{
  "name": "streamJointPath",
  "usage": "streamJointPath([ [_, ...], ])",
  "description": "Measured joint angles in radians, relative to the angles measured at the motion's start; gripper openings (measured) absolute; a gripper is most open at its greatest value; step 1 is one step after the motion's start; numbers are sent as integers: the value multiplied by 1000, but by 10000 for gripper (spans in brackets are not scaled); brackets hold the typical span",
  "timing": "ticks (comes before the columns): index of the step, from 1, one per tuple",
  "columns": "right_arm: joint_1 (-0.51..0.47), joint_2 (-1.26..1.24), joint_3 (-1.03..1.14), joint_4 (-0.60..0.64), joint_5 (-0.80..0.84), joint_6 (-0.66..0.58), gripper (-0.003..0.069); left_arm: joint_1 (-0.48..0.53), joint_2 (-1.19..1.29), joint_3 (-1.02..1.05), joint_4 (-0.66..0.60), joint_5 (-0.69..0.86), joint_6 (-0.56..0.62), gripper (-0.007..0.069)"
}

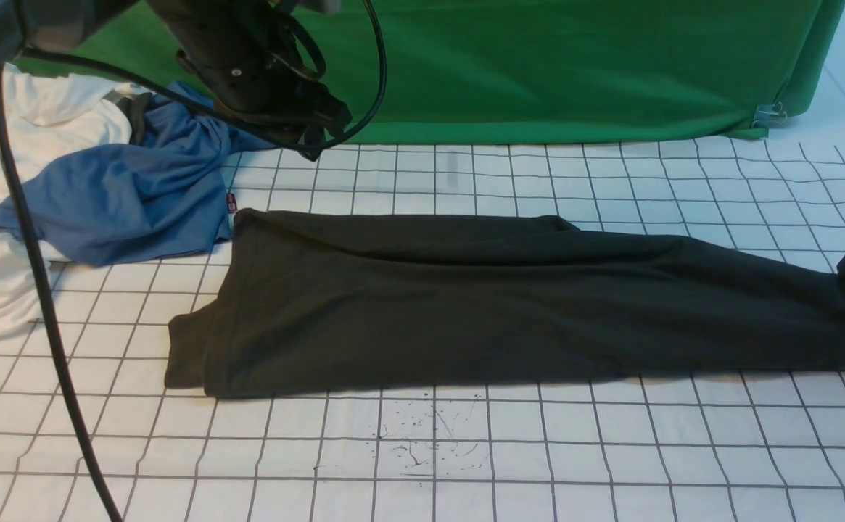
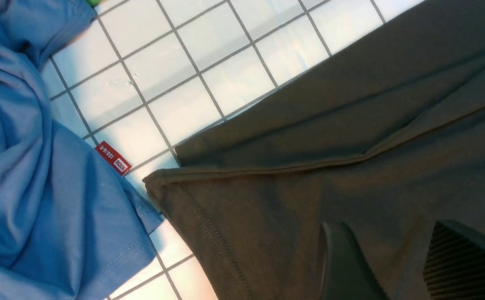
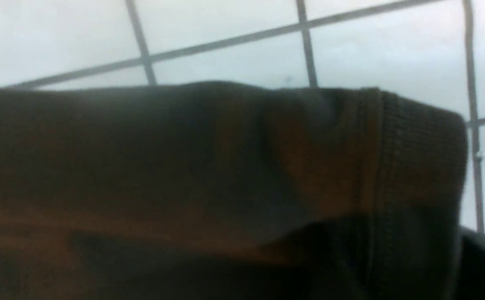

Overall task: Fold a long-sleeved shirt over a white checkered tablecloth.
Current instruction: 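Pull the folded dark garment lengthwise by its ends to straighten it flat on the table, then fold the right end of the dark garment over onto its left end with the right gripper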

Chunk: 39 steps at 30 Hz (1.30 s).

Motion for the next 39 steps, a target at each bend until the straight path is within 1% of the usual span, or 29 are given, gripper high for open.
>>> streamJointPath([
  [1,0,-2,0,11,7,-29,176,0,0,0,1,0,0,242],
  [3,0,-6,0,19,14,-53,82,0,0,0,15,0,2,242],
  [5,0,-22,0,19,19,-79,47,0,0,0,29,8,3,242],
  [7,0,-62,1,-3,20,-98,46,0,0,0,56,20,6,242],
  [10,0,-160,0,-72,23,-98,46,0,-12,0,98,33,6,242],
  [13,2,-241,-24,-98,44,-98,46,0,-34,0,125,39,6,242],
  [16,38,-321,-107,-126,90,-106,46,0,-63,-8,141,59,6,242],
  [19,133,-347,-214,-137,143,-120,46,0,-78,-35,146,97,6,242],
  [22,260,-341,-301,-138,171,-126,46,0,-97,-55,157,127,6,242],
  [23,339,-331,-342,-132,178,-128,46,0,-114,-61,170,133,6,242],
  [24,373,-322,-360,-130,179,-128,46,0,-123,-61,180,137,6,242],
  [25,452,-305,-400,-115,179,-128,46,1,-145,-62,197,140,2,242],
  [26,452,-301,-400,-115,179,-128,46,1,-148,-62,203,140,1,242],
  [28,596,-242,-479,-63,171,-128,46,18,-192,-64,220,141,-12,242],
  [29,605,-237,-485,-58,171,-128,46,20,-196,-64,220,141,-12,242],
  [31,706,-172,-546,-4,158,-128,46,57,-233,-65,219,143,-15,242],
  [33,784,-116,-593,44,144,-128,46,100,-260,-65,204,143,-20,242],
  [34,791,-104,-596,49,140,-128,46,109,-262,-65,201,143,-21,242],
  [35,840,-59,-623,76,119,-128,46,147,-276,-65,182,143,-26,242],
  [39,934,39,-680,119,58,-124,46,225,-290,-65,110,144,-35,242],
])
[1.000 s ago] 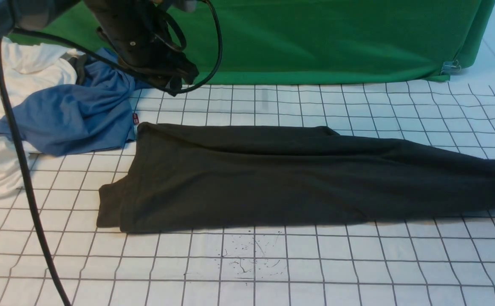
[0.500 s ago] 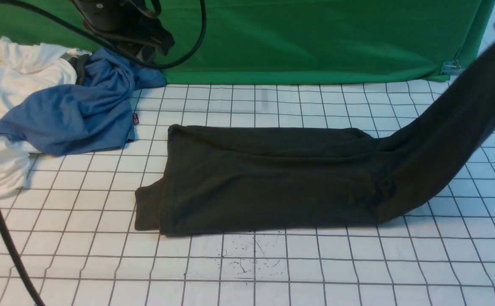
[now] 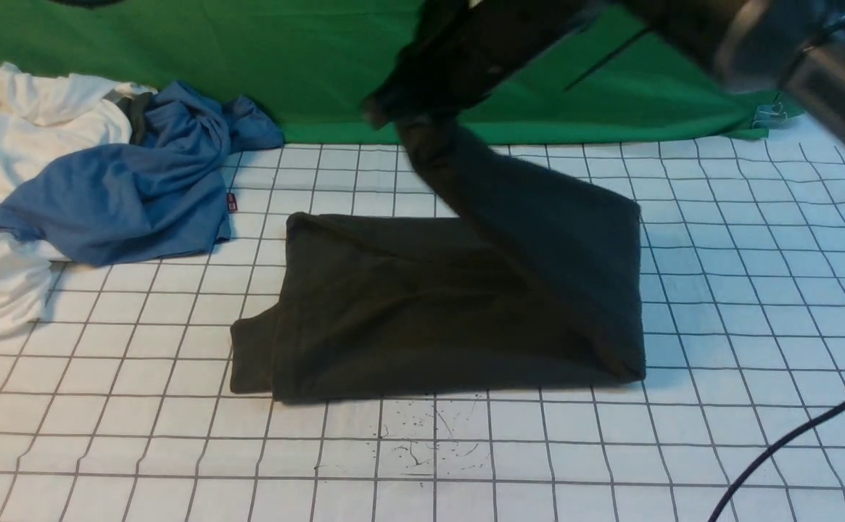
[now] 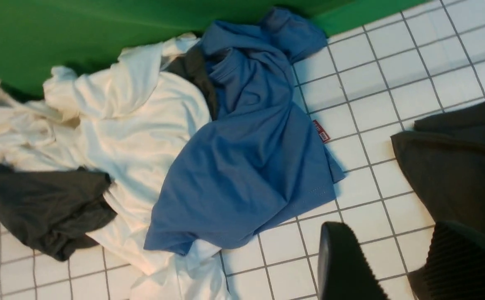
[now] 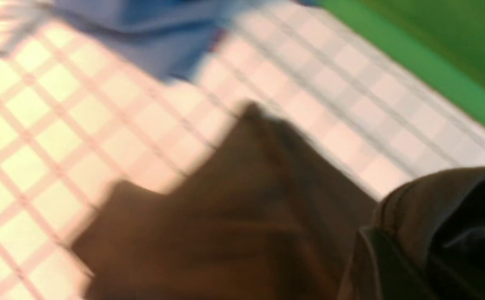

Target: Fold a long-sleeved shirt over a white checkered tablecloth.

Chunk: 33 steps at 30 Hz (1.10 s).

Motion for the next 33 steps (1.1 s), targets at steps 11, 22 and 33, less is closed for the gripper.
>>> streamJointPath([
  [11,123,181,-26,123,-182,46,57,55,-1,0,-106,-4,12,242],
  [22,99,175,-44,191,-151,7,621,55,32,0,-164,-4,29,242],
  [33,-152,5,-166,-10,217,-35,176,-22,110,74,-255,-56,64,141],
])
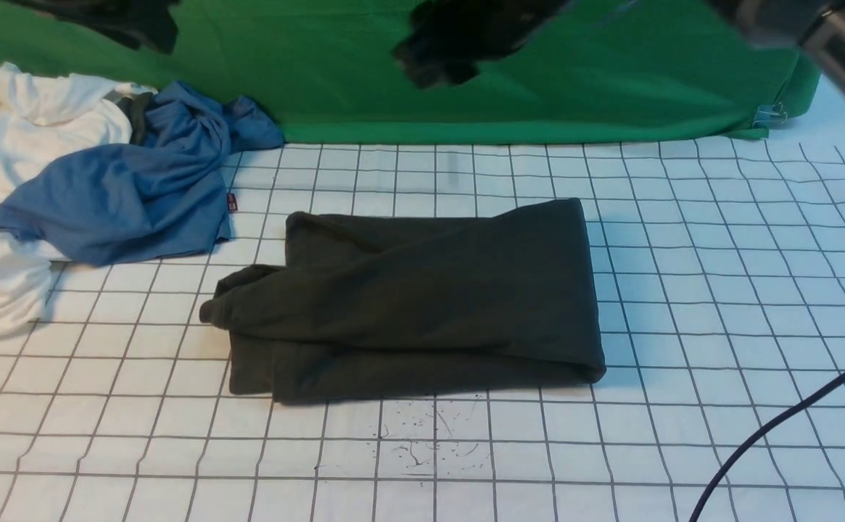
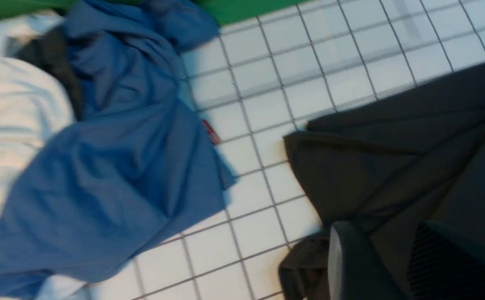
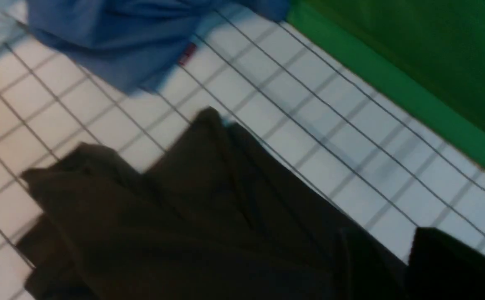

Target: Fold a long-sleeved shirt over a white checkered tablecloth.

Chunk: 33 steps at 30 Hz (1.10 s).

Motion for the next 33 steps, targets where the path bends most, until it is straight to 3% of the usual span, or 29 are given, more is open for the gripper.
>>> streamJointPath([
  [1,-27,0,0,-6,30,-1,108,-26,11,25,0,-20,5,127],
  [4,-88,19,20,-12,90,-15,23,-117,50,133,-1,-118,40,76],
  [9,-123,64,95,-15,106,-26,14,-231,131,243,39,-245,84,33],
  [14,-125,86,144,-15,105,-54,14,-242,198,214,88,-271,30,42],
  [20,-125,85,146,-14,86,-77,14,-237,280,111,101,-221,9,194],
  [22,-125,85,146,-14,86,-82,14,-240,313,103,70,-210,48,308],
  [27,-125,85,148,-14,85,-96,15,-258,365,103,2,-204,145,510],
  [30,-125,85,148,-14,85,-96,16,-261,376,102,-6,-206,151,562],
  [33,-125,85,148,-14,85,-97,18,-261,382,101,-9,-195,153,563],
])
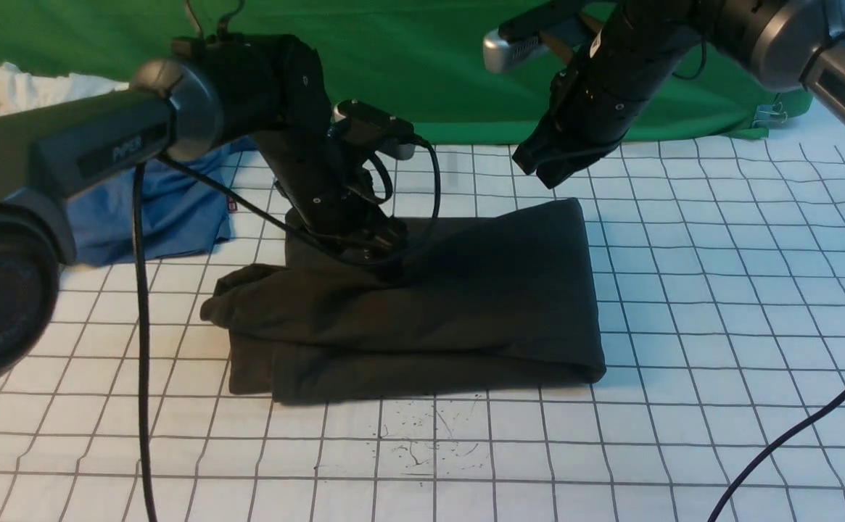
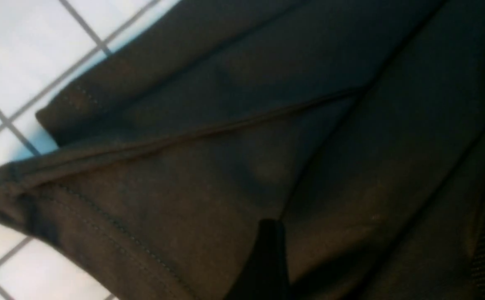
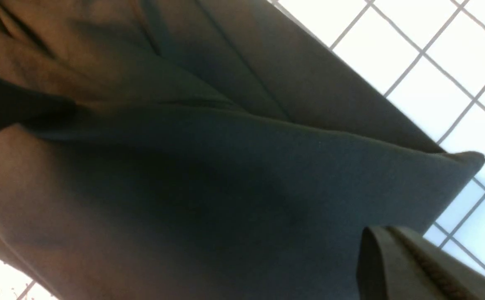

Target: Fold a long-sleeved shirt over a white checkered tablecloth.

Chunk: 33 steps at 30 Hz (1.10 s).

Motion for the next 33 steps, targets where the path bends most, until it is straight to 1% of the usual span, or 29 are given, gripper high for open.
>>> streamJointPath([
  [3,-2,0,0,0,0,-1,21,0,12,0,-9,2,0,512],
  [5,-3,0,0,0,0,-1,22,0,17,0,-13,2,0,461],
  [7,-6,0,0,0,0,-1,23,0,19,0,-18,1,0,382],
  [8,-7,0,0,0,0,-1,24,0,19,0,-18,1,0,373],
  [9,-8,0,0,0,0,-1,25,0,20,0,-19,1,0,291],
  [13,-10,0,0,0,0,-1,29,0,23,0,-19,1,2,64],
  [14,-10,0,0,0,0,-1,30,0,24,0,-19,1,7,22],
  [15,-10,0,0,0,0,-1,30,0,24,-3,-19,5,11,0],
  [17,-10,0,0,0,0,-1,33,4,25,-21,-18,24,14,-26],
  [21,-10,0,0,0,0,-1,39,33,9,-74,-30,67,15,-30],
  [25,-10,0,0,0,0,-3,40,84,-32,-118,-43,98,12,-30],
  [27,-10,0,0,0,-7,-3,43,138,-52,-131,-67,134,12,-30],
  [30,-10,0,0,0,-25,-3,47,186,-55,-114,-89,131,9,-30],
  [33,-10,0,0,0,-31,-3,48,196,-51,-76,-96,101,8,-24],
])
